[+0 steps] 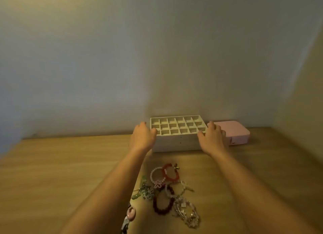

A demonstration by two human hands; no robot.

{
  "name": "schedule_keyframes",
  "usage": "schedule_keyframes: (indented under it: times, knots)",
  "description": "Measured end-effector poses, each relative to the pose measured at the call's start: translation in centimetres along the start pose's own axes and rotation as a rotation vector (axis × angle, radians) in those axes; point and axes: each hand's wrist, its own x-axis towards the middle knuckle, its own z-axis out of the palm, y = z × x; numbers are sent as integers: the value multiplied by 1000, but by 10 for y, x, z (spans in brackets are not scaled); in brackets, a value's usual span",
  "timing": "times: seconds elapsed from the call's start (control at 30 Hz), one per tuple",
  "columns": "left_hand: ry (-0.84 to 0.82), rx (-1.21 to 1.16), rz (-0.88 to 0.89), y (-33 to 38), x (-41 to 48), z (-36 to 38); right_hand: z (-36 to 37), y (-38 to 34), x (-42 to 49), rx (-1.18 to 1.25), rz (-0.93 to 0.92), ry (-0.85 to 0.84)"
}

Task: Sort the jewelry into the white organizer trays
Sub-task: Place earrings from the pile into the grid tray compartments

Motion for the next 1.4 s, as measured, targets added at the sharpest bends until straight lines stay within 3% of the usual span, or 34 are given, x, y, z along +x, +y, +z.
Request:
schedule_keyframes:
  times: [0.23, 0.57, 0.8, 0.9, 1.23, 1.4]
  knots:
    - [-42, 40, -55, -7, 20, 22, 20, 2, 14, 125, -5, 64]
    - [42, -98, -87, 0, -8, -29, -8, -28, -20, 303, -58, 203]
    - [45, -121, -50, -7, -60, -89, -52, -48, -67, 613, 54, 160]
    - [22, -113, -26, -19, -94, -118, -66, -56, -96, 639, 96, 103]
    - [-266, -191, -236, -71, -220, -181, -68, -49, -208, 618, 51, -171]
    - [-439, -120, -284, -100, -274, -191, -67, -38, -251, 381, 56, -178]
